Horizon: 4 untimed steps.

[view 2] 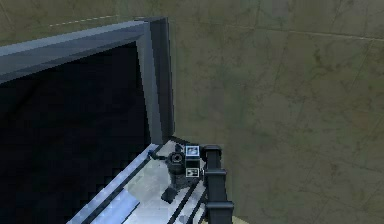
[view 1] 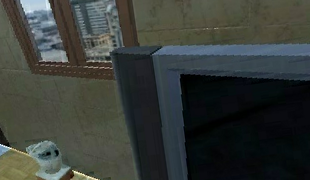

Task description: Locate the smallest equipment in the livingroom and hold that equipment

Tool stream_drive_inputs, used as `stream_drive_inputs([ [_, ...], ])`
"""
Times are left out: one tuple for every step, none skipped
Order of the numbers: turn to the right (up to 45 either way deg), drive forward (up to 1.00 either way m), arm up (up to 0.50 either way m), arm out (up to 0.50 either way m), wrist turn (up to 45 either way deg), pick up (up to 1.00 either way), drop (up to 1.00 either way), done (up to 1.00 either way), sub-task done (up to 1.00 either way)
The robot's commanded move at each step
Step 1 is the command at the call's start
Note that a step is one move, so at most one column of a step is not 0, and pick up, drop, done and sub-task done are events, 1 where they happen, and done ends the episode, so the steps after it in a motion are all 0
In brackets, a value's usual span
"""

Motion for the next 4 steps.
stream_drive_inputs([
  [0.0, 0.0, -0.3, 0.0, 0.0, 0.0, 0.0, 0.0, 0.0],
  [0.0, 0.0, 0.0, 0.0, 0.0, 1.0, 0.0, 0.0, 0.0],
  [0.0, 0.0, 0.1, 0.0, 0.0, 0.0, 0.0, 0.0, 0.0],
  [0.0, 0.0, 0.0, 0.0, 0.0, 0.0, 0.0, 1.0, 0.0],
])
